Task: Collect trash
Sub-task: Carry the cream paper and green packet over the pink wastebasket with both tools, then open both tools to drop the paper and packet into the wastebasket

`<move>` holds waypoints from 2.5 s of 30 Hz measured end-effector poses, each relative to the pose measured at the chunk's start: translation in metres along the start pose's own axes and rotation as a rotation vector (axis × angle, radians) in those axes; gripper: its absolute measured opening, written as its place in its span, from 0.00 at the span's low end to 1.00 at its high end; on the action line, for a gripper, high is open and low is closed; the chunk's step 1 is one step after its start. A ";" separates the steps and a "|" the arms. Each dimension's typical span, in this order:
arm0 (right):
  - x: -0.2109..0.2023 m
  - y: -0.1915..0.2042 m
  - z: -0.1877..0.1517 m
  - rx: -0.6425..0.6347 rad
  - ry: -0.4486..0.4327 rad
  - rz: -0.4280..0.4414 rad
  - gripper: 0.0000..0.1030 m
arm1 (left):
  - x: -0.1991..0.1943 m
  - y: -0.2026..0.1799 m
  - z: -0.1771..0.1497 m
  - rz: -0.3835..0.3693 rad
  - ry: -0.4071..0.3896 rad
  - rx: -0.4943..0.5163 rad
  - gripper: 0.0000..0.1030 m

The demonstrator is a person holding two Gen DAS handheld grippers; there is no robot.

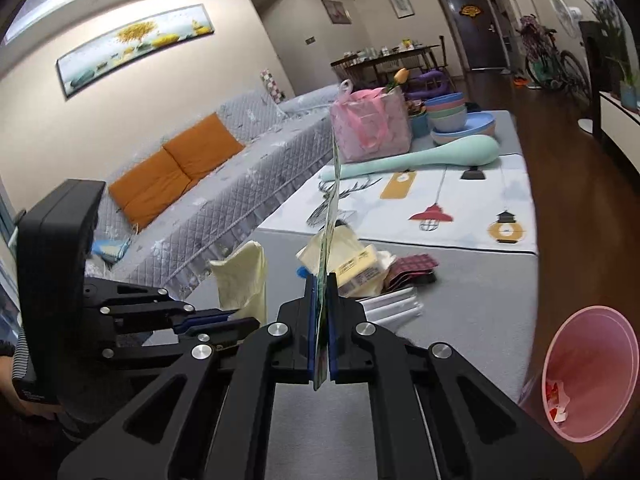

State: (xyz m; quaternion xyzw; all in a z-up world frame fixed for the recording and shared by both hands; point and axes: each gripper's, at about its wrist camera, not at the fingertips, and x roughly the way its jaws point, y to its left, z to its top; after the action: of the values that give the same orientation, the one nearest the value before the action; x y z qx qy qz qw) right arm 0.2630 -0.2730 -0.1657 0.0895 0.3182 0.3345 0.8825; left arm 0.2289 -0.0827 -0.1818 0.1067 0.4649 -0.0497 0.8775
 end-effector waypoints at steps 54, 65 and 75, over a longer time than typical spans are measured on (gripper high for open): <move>-0.140 -0.261 -0.034 0.434 -0.058 -0.491 0.04 | 0.109 -0.266 0.130 -0.366 -0.040 0.246 0.05; -0.095 -0.305 -0.070 0.550 0.144 -0.521 0.04 | 0.220 -0.290 0.100 -0.417 0.207 0.187 0.05; -0.088 -0.324 -0.082 0.637 0.165 -0.527 0.85 | 0.199 -0.280 0.102 -0.414 0.149 0.200 0.50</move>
State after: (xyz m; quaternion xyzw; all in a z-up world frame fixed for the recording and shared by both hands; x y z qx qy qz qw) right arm 0.3343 -0.5808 -0.3052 0.2465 0.4876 -0.0116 0.8375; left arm 0.3711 -0.3761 -0.3300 0.0988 0.5331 -0.2663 0.7969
